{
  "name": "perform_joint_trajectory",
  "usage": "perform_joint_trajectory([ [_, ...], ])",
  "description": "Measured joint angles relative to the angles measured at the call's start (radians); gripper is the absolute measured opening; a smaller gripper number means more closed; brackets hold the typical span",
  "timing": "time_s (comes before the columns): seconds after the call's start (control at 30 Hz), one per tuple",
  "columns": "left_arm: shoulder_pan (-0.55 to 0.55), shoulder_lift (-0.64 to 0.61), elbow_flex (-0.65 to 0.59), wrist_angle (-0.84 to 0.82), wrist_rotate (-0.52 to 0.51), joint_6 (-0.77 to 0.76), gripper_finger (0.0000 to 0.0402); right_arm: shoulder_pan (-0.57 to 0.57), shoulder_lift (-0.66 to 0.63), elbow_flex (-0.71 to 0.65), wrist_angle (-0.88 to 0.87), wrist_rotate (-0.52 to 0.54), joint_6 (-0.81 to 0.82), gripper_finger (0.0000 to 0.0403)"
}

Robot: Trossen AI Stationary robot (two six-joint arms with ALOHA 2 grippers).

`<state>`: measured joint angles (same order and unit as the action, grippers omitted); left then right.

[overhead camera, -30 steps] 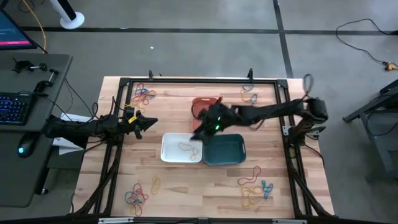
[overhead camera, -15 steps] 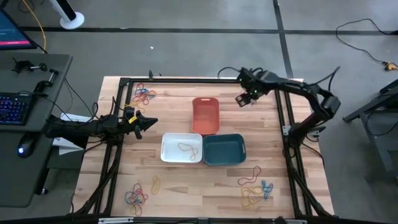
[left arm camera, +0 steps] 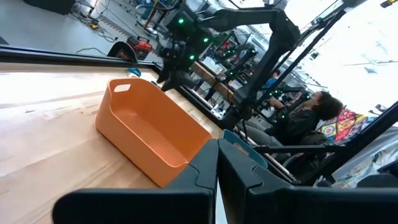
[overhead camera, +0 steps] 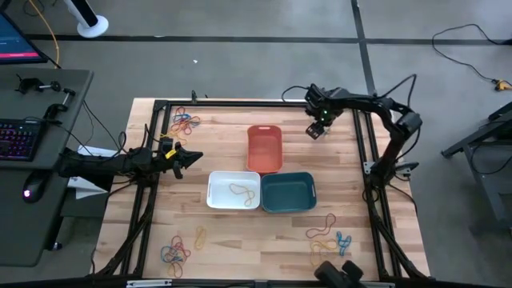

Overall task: Sort rubber bands into baskets
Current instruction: Put the yellow rubber band into the white bin

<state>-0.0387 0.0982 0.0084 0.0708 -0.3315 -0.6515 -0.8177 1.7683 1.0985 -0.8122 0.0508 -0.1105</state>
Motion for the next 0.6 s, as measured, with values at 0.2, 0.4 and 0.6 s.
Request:
perform_joint_trajectory([
  [0.2, 0.000, 0.000, 0.000, 0.000, 0.000, 0.000, 0.0001, 0.000, 0.058, 0.000, 0.041, 0.002, -0.030, 0.0202],
  [0.4, 0.000, 0.000, 0.000, 0.000, 0.000, 0.000, 0.0001, 0.001, 0.085, 0.005, 0.046, 0.011, -0.055, 0.0181],
  [0.6, 0.000, 0.000, 0.000, 0.000, 0.000, 0.000, 0.0001, 0.010, 0.072, 0.002, 0.037, -0.011, -0.055, 0.0044],
])
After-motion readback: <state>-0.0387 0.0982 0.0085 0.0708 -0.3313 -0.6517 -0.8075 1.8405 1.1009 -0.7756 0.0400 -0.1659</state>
